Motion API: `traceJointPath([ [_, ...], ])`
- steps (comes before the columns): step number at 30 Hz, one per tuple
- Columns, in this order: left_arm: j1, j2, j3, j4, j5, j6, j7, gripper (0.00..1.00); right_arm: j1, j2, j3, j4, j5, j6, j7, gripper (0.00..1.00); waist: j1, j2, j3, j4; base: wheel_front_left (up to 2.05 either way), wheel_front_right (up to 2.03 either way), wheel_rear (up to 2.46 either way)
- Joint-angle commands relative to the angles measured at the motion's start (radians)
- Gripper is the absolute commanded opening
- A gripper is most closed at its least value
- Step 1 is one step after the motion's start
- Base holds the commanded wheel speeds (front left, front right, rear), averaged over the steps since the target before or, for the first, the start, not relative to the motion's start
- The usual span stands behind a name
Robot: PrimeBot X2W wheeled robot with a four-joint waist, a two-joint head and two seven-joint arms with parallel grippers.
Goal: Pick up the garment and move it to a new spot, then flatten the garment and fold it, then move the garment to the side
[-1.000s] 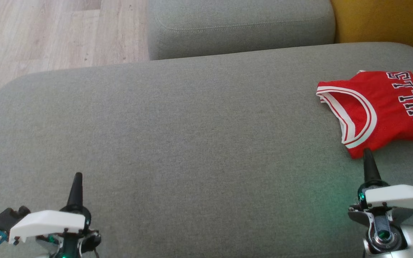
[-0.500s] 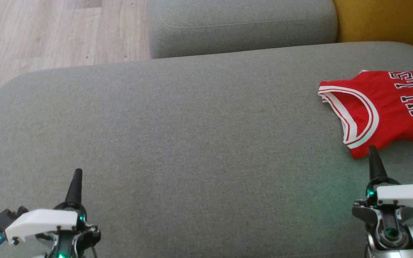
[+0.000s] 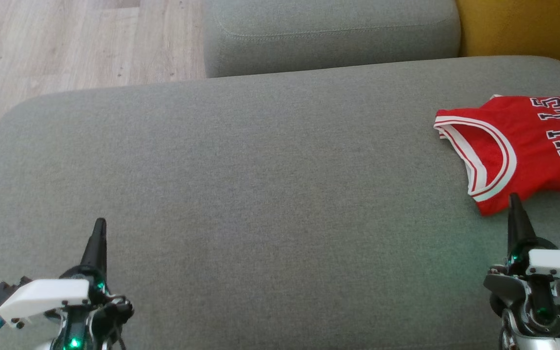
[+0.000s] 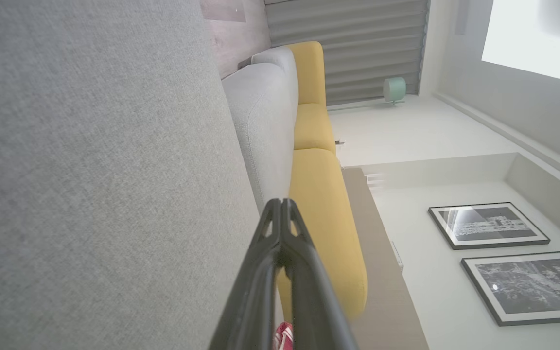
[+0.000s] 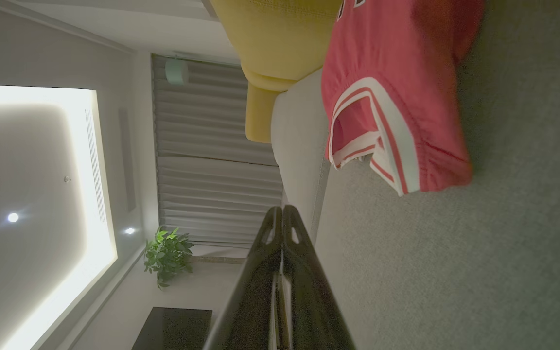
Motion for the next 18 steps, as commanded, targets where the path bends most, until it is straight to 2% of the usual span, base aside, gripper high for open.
traceJointPath([
  [1,-0.054,0.008,0.032,-0.037,-0.028,-0.009,0.010,0.00,-0.009,0.004,0.012,-0.046,0.027,0.007,0.012,0.00,0.0000,0.0000,0.000,0.000,0.00,0.00,0.00],
  [12,-0.060,0.008,0.043,-0.051,-0.151,-0.015,0.040,0.00,-0.002,0.015,-0.014,-0.070,0.136,0.008,0.042,0.00,0.0000,0.0000,0.004,0.005,0.00,0.00,0.00],
  [18,-0.060,0.008,0.043,-0.051,-0.151,-0.015,0.040,0.00,-0.002,0.015,-0.014,-0.070,0.136,0.008,0.042,0.00,0.0000,0.0000,0.004,0.005,0.00,0.00,0.00],
])
